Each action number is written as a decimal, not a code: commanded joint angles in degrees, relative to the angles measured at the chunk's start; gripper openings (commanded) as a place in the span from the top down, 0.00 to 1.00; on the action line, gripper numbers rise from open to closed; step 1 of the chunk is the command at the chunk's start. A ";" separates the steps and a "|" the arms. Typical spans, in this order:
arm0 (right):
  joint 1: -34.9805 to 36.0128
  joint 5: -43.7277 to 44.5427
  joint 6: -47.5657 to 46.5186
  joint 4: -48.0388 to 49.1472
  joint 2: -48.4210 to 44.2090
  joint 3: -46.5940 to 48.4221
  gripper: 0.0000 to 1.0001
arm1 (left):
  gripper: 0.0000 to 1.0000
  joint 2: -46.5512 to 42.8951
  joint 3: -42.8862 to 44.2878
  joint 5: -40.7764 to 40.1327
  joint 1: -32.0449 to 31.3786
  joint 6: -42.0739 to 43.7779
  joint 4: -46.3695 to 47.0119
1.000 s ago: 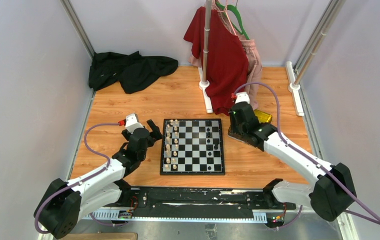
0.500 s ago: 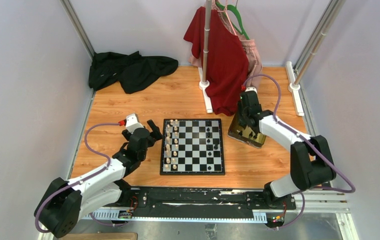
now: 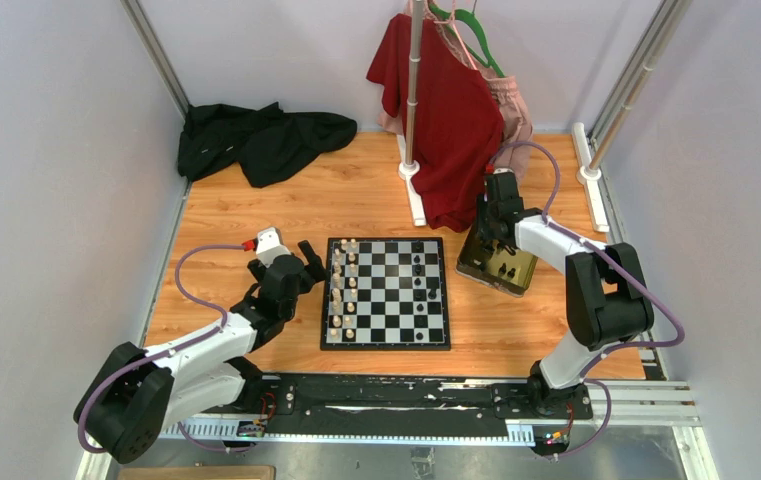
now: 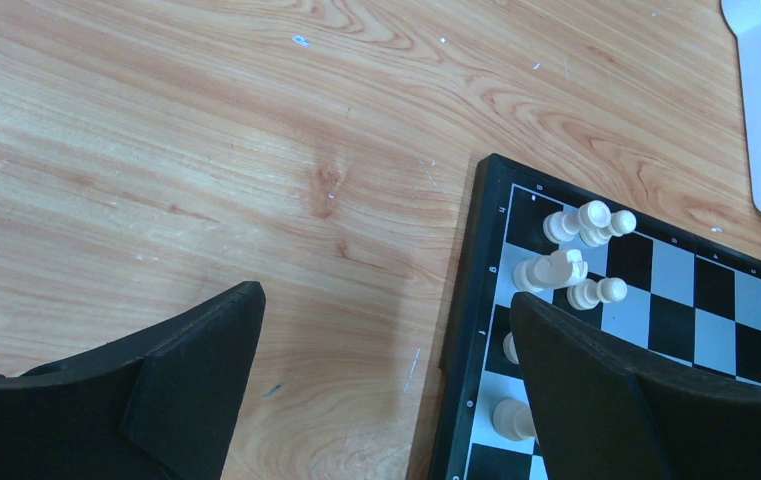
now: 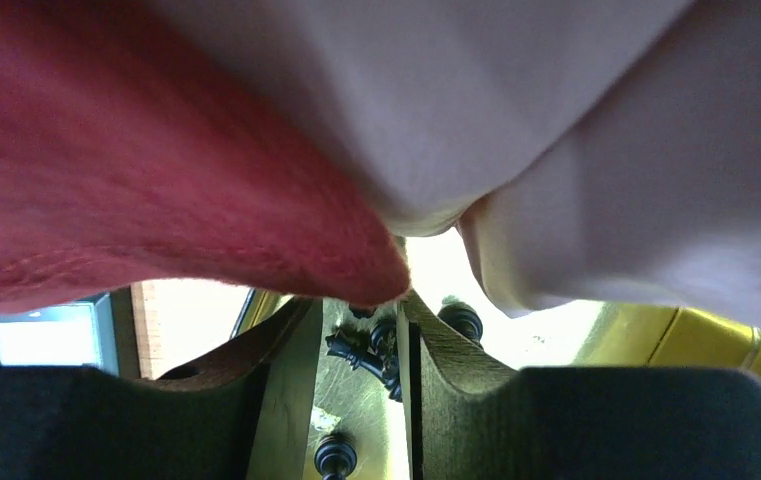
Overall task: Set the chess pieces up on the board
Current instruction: Pick up the chess piece from the storage box.
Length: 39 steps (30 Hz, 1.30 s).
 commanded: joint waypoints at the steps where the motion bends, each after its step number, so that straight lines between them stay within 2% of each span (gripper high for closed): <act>1: -1.56 -1.64 -0.53 0.73 1.45 1.44 0.62 | 0.00 0.96 0.60 -0.69 -0.33 -0.44 2.62; 13: -2.19 -3.34 0.05 0.98 3.97 1.50 0.64 | 0.00 3.09 0.55 -0.70 -0.27 -0.69 3.86; 18: -2.28 -3.66 0.47 0.70 4.10 1.29 0.71 | 0.00 3.43 0.60 -0.65 -0.32 -0.75 4.08; 24: -2.21 -3.55 0.61 0.46 3.89 1.00 0.84 | 0.00 3.54 0.53 -0.57 -0.33 -0.88 4.08; 30: -2.28 -2.91 0.06 0.03 2.30 1.33 0.92 | 0.00 3.17 0.20 -0.64 -0.34 -0.79 4.10; 39: -2.20 -2.72 -0.80 -1.23 -2.10 1.41 0.94 | 0.00 2.12 0.04 -0.53 -0.33 -0.70 4.00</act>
